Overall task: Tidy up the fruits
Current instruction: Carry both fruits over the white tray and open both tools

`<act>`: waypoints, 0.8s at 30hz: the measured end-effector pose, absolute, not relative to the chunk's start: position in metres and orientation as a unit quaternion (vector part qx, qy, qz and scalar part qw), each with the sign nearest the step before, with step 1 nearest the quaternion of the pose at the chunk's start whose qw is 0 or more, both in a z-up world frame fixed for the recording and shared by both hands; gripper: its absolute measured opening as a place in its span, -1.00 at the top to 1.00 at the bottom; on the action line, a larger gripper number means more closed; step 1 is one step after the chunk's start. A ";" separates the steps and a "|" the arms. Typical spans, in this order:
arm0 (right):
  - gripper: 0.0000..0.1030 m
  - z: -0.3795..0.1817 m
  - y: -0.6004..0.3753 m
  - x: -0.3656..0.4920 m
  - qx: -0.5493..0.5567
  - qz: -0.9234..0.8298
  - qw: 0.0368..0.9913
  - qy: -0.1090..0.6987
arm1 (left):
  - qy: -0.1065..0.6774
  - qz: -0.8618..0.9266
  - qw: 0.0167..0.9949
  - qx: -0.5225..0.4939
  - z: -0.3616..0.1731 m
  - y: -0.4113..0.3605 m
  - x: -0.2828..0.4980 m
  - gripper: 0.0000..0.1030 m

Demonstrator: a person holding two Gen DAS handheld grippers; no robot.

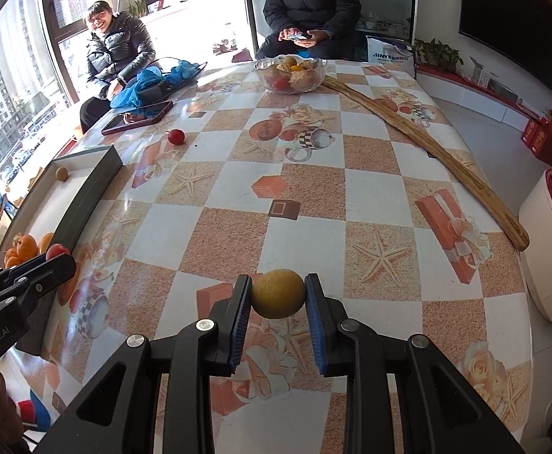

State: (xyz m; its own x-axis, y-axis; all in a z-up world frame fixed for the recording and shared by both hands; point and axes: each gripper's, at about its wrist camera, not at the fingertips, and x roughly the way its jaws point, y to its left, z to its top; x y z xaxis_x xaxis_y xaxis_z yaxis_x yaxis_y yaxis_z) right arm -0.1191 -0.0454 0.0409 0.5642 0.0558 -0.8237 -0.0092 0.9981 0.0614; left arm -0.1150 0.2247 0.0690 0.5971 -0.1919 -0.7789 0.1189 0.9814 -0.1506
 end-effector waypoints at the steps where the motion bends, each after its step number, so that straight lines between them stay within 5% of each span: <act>1: 0.42 0.046 -0.039 -0.115 0.026 0.026 0.884 0.465 | 0.442 -0.081 0.892 -0.044 0.073 0.232 -0.113 0.47; 24: 0.42 0.061 0.165 -0.028 0.001 0.229 0.833 0.504 | 0.487 0.068 0.868 -0.075 0.053 0.378 -0.082 0.47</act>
